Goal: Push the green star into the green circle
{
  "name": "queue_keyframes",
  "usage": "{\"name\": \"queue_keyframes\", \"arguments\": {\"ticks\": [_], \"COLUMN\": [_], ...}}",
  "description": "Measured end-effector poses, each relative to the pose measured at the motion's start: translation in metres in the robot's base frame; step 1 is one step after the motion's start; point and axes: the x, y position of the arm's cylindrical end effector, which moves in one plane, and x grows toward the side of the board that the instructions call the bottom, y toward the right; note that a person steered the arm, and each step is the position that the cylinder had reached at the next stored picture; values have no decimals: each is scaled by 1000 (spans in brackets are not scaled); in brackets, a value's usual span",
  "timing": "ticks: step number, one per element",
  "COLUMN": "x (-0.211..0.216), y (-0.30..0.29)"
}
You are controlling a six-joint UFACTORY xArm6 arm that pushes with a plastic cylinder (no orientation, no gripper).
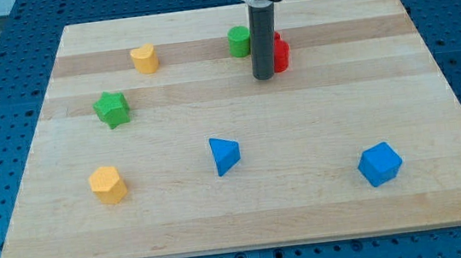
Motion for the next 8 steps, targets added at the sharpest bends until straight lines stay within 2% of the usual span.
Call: {"name": "queue_keyframes", "arguments": {"ticks": [2, 3, 4, 5, 6, 7, 8], "x": [0, 87, 139, 141, 120, 135, 106], "y": [21, 13, -82, -137, -144, -211, -273]}}
